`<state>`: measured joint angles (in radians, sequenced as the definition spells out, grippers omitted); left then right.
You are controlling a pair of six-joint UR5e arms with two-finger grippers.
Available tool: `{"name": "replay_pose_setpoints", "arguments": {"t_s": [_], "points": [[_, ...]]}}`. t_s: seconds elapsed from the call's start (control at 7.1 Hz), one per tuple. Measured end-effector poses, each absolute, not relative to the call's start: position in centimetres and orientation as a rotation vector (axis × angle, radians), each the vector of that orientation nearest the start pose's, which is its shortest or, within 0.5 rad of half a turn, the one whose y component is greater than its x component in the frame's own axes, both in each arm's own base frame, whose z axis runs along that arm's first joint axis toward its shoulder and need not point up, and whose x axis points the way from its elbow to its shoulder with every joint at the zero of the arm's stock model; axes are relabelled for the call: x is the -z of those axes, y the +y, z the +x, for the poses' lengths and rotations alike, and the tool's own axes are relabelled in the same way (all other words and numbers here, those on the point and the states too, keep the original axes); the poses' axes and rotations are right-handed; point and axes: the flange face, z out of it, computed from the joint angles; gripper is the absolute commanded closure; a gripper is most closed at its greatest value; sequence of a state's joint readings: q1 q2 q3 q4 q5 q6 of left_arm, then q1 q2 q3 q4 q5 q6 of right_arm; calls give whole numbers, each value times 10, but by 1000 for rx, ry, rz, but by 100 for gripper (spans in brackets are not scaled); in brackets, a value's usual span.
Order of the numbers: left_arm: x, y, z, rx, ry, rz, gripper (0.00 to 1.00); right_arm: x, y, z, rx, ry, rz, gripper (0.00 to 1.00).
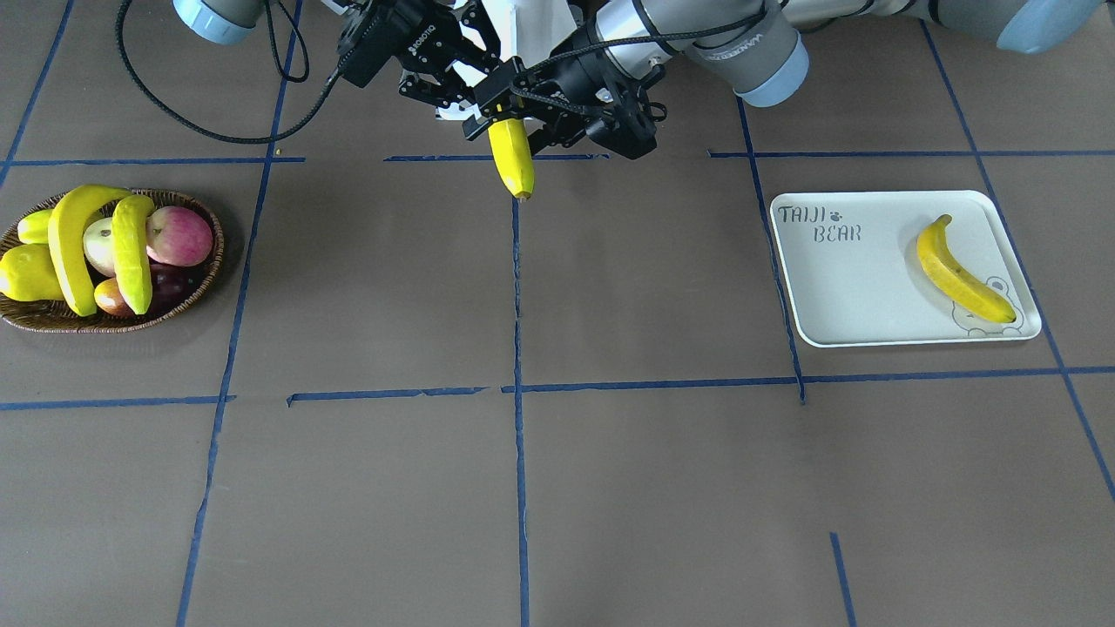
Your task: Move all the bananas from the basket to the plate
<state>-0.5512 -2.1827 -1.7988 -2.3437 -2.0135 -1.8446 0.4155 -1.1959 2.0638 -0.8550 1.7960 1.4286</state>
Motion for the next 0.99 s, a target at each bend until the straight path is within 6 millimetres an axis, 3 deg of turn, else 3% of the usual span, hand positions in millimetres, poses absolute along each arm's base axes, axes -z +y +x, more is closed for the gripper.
{"name": "replay_pose_setpoints", "arguments": {"t_s": [0.14, 0.28, 0.42, 0.56, 0.7, 0.99], "points": [[-116, -384, 462, 286, 1609, -120, 40, -157, -305, -417, -35, -1563, 265, 100], [-118, -383, 465, 290, 1605, -121, 81, -157, -306, -417, -33, -1563, 266, 100], [-120, -384, 465, 294, 1600, -121, 100, -157, -306, -416, -31, -1564, 265, 96], [-123, -386, 464, 298, 1595, -119, 100, -157, -306, -414, -30, -1564, 263, 21], [-125, -390, 461, 306, 1593, -114, 100, -158, -306, -413, -29, -1564, 263, 0], [-123, -400, 452, 337, 1596, -111, 100, -158, -305, -413, -28, -1564, 261, 0]]}}
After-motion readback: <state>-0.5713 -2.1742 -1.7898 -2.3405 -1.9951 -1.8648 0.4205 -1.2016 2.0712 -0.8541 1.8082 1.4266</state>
